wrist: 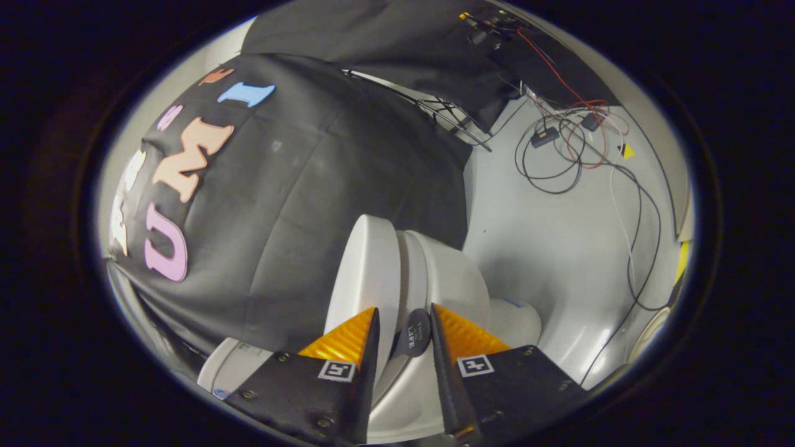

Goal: Open the toilet lid.

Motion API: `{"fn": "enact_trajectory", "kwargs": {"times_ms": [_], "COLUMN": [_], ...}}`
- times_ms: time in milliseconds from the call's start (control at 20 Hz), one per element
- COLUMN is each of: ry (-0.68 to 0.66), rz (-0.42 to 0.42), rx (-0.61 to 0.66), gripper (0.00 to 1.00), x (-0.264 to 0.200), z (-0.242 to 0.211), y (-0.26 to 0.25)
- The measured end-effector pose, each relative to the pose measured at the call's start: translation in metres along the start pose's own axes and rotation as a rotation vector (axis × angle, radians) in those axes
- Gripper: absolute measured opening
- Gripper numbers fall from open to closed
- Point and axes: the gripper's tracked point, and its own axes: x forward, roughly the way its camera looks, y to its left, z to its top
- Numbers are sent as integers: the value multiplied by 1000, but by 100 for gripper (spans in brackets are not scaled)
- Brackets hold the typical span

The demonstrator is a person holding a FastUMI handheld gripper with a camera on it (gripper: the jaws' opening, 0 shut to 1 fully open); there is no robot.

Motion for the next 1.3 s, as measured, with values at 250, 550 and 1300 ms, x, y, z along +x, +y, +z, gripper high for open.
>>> {"fn": "enact_trajectory", "kwargs": {"times_ms": [250, 550, 1300], "ry": [33, 15, -53], "rz": [-34, -62, -105], "rx": [62, 123, -216], "gripper": [22, 8, 3], "x": [7, 6, -23], "z": [-9, -10, 9], "y": [-6, -2, 79]}}
